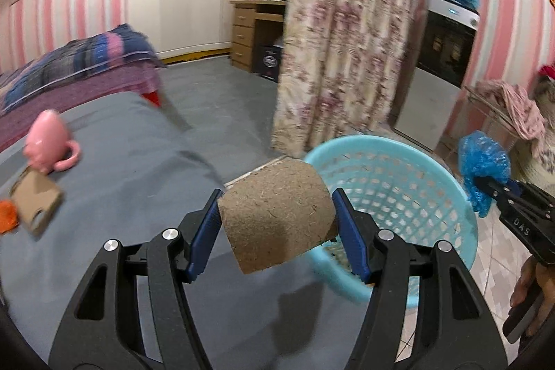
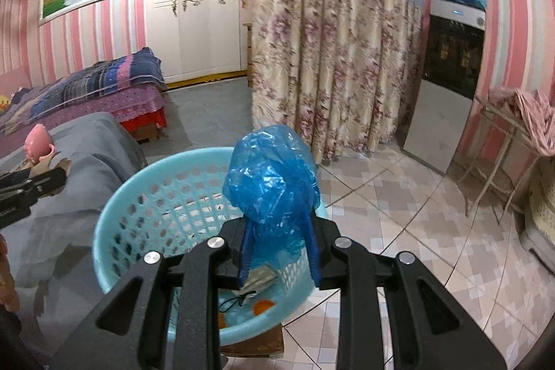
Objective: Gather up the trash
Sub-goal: 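Carry the cardboard tube and blue bag in both tools to the blue basket, then open the left tool to drop the tube while the right tool releases the bag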
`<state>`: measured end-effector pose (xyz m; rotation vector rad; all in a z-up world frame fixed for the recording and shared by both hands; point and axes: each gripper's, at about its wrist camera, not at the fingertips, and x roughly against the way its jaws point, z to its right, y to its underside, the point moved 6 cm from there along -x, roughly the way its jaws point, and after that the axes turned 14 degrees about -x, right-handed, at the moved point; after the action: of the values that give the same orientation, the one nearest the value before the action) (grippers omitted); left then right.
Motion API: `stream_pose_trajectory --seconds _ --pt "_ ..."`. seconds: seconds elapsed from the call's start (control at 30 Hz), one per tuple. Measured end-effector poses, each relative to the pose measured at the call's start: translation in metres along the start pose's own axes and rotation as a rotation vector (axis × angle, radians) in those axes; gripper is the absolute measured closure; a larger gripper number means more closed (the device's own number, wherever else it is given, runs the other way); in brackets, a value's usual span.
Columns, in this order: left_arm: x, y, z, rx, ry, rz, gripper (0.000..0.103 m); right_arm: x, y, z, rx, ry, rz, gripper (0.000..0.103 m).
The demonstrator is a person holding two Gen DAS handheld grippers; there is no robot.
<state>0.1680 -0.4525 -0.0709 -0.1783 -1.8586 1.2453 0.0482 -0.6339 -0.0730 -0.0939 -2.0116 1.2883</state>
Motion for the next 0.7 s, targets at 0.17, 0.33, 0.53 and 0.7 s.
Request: stream_pose_trajectory --seconds 0.17,0.33,0.53,0.7 --pt "-0.024 -0.012 0.03 -0.043 0.047 0.005 0.041 -0.01 -0.001 0.011 -0.024 0.008 0.002 0.077" --pt "-0.045 -0.02 0.051 -0.08 0.07 -0.006 0.04 -0.016 0.0 0.014 -0.033 0.004 0.004 0.077" --pt "-0.05 -0.026 0.042 -0.081 0.073 -0.019 0.019 -0.019 0.002 0.007 -0.014 0.005 0.002 0.077" --pt "-0.042 -0.026 0.016 -0.061 0.02 -0.012 0.011 -0.021 0.006 0.0 -0.003 0.004 -0.003 0.077"
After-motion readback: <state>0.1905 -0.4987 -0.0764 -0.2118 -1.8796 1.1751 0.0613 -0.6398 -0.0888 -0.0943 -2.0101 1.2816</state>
